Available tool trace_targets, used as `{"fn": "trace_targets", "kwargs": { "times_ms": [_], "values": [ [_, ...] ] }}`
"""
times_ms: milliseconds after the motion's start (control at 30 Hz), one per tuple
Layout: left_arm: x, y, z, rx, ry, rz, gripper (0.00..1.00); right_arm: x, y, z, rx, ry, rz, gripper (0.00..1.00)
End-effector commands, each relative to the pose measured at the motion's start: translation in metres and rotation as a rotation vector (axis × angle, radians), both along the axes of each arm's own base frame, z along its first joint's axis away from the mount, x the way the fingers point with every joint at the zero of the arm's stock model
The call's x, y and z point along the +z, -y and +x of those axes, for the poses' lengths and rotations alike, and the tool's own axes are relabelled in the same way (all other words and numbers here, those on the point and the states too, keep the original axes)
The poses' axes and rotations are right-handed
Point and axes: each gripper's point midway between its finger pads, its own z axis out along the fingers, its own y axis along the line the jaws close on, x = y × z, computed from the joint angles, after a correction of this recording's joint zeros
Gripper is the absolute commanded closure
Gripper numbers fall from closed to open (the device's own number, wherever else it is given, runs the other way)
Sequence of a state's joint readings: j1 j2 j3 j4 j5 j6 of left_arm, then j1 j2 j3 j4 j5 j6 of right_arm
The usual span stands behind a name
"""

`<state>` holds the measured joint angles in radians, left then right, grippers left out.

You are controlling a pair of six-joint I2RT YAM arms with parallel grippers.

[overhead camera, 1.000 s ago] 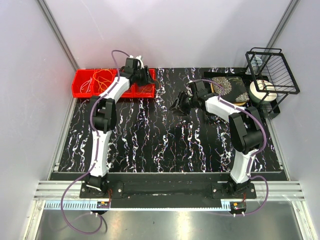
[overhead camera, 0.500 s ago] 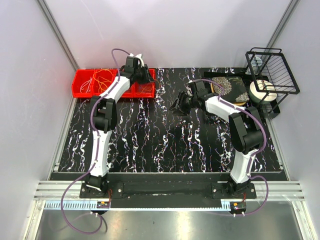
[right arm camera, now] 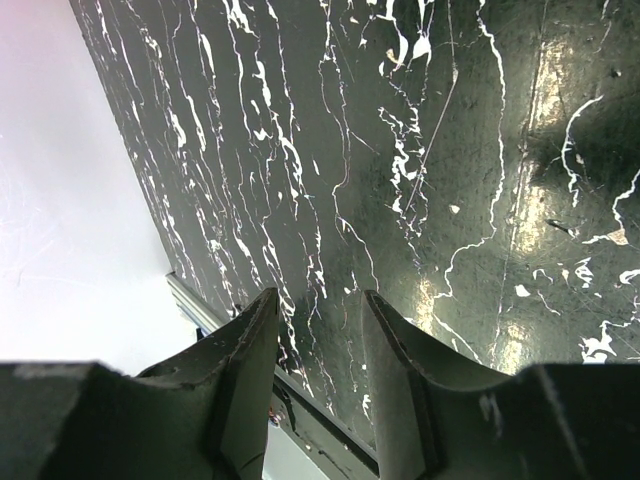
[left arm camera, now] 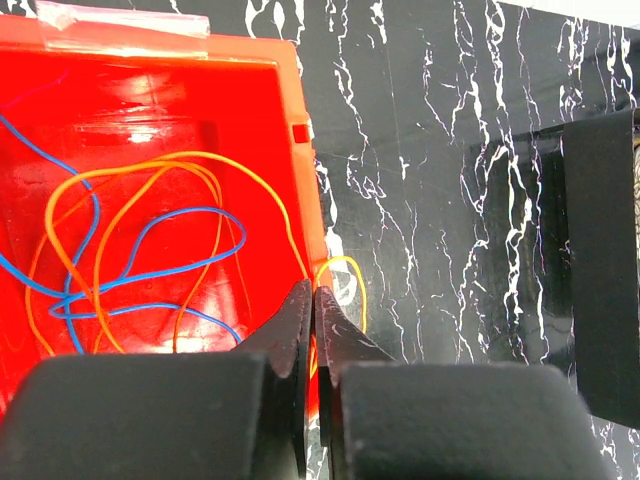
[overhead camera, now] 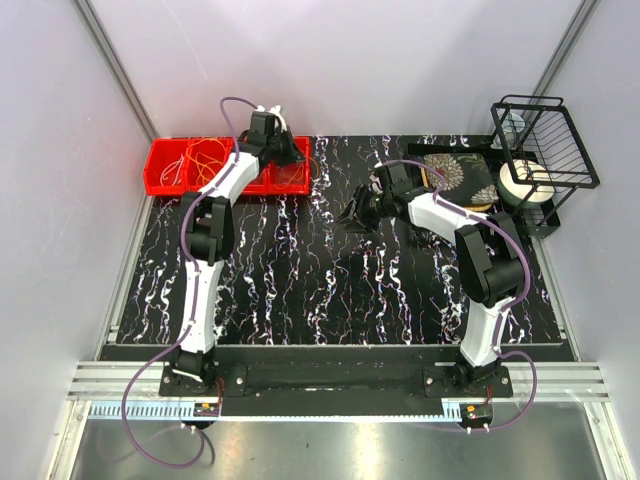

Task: Untangle the cables

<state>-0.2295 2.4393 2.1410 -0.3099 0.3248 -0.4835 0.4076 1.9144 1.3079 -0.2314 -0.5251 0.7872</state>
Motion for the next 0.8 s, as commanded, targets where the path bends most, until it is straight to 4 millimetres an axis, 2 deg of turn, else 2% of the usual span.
{"fn": "trace_targets", "kwargs": {
  "times_ms": [0,133,233,567,767],
  "values": [
    [0.033,-0.008,0.016,0.026,0.088,-0.022,1.00,0.009,-0.010,0.002,0.035,0.042,0.019,0.55],
    [0.045,-0.018,0.018,0.044,0.105,-0.033,1.00,0.009,-0.011,0.001,0.038,0.042,0.017,0.56],
    [0.047,-0.029,0.019,0.062,0.112,-0.028,1.00,0.008,-0.011,0.000,0.041,0.039,0.015,0.56],
    [0.034,-0.067,0.029,0.229,0.086,0.022,1.00,0.008,-0.016,-0.001,0.052,0.039,0.018,0.56],
    [0.034,-0.071,0.033,0.279,0.089,0.015,1.00,0.005,-0.018,-0.003,0.058,0.033,0.016,0.56]
  ]
}}
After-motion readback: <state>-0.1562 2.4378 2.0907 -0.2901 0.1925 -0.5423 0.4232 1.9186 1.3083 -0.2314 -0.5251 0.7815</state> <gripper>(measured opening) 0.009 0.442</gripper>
